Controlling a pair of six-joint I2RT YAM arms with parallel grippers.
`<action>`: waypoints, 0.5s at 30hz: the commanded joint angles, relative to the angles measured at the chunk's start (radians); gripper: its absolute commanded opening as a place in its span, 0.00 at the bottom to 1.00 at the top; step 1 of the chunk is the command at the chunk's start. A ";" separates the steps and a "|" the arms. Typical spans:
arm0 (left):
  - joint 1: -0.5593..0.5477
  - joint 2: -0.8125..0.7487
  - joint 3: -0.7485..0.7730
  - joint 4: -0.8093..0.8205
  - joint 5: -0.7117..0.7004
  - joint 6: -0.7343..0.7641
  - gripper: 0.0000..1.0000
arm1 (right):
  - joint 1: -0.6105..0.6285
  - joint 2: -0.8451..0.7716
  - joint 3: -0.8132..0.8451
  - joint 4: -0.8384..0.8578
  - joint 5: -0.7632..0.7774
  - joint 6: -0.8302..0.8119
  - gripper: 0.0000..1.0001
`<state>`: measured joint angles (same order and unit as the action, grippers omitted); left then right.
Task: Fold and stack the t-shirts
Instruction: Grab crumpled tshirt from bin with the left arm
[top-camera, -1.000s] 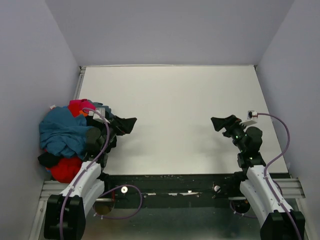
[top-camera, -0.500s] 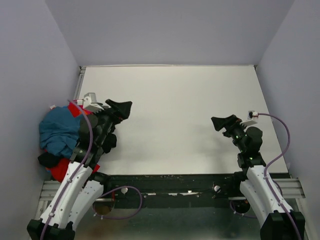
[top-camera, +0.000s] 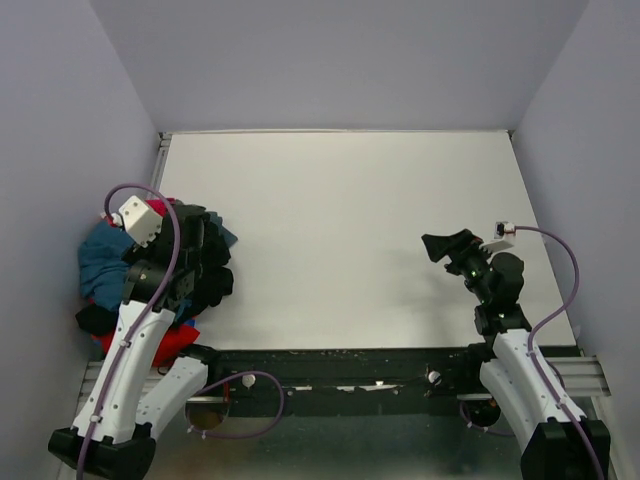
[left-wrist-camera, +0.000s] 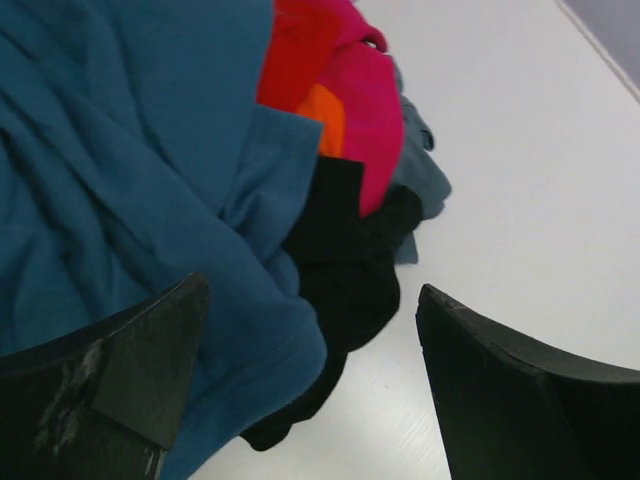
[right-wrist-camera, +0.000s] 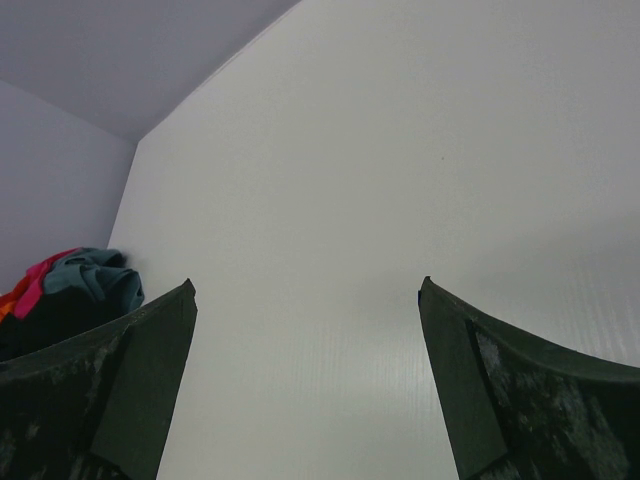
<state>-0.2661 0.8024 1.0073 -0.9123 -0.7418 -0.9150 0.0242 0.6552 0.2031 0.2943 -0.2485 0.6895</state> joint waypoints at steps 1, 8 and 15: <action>0.057 0.006 -0.001 -0.138 -0.116 -0.030 0.92 | -0.004 0.001 0.002 0.012 0.002 0.008 1.00; 0.125 0.095 -0.010 -0.197 -0.111 -0.101 0.74 | -0.003 0.011 0.004 0.014 0.002 0.010 1.00; 0.136 0.132 0.037 -0.198 -0.103 -0.088 0.00 | -0.003 0.014 0.004 0.011 0.006 0.012 1.00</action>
<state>-0.1375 0.9455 0.9867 -1.0748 -0.8238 -0.9989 0.0242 0.6666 0.2031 0.2943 -0.2485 0.6926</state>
